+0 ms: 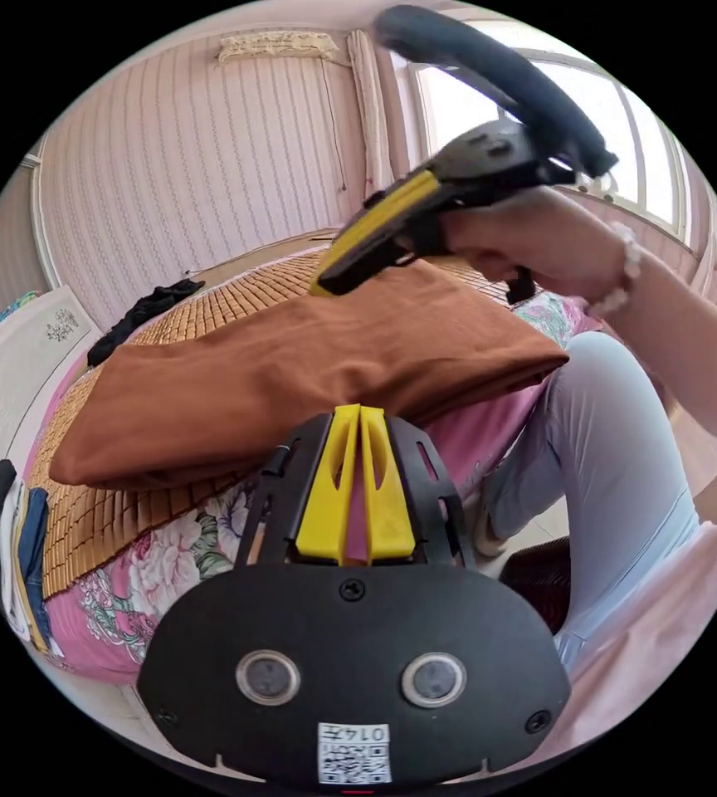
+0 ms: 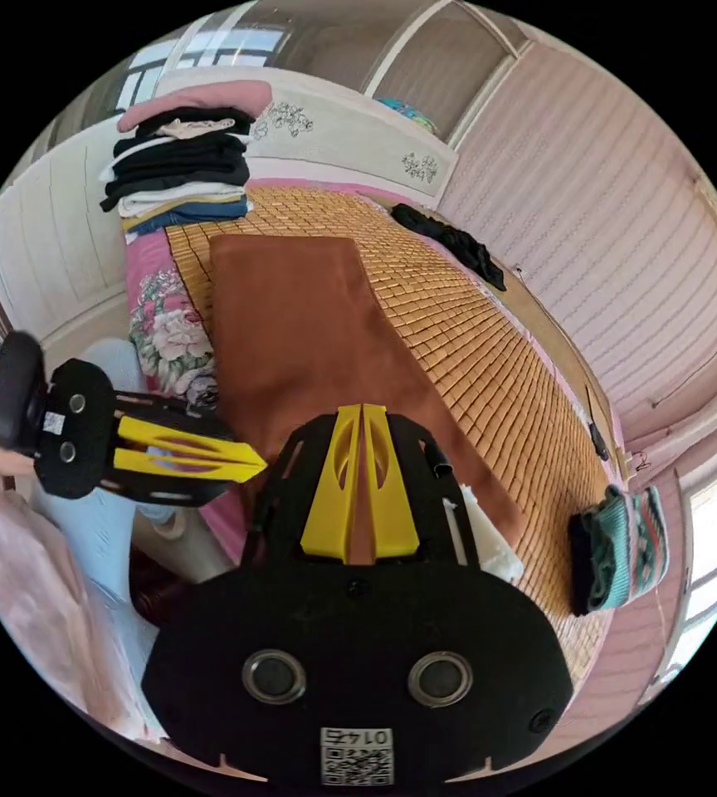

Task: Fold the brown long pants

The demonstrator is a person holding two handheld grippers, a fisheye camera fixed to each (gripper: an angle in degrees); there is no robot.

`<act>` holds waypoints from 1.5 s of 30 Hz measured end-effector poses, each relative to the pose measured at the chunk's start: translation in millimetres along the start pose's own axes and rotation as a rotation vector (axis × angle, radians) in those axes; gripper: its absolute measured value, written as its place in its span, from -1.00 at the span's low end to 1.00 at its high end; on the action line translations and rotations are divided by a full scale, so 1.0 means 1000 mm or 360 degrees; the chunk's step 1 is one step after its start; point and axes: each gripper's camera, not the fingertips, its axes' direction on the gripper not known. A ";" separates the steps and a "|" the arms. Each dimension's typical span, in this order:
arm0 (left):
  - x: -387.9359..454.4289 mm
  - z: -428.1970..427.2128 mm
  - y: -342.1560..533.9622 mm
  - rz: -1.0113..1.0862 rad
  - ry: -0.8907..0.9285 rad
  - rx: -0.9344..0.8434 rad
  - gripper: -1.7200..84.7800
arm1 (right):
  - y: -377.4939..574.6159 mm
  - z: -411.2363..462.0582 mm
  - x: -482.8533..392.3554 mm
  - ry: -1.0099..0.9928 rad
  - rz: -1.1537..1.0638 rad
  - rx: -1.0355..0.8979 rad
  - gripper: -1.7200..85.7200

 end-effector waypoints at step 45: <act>-0.001 0.144 -0.242 0.0360 0.0109 -0.0608 -0.98 | -0.332 0.295 0.100 -0.0421 -0.0244 -0.1366 -0.98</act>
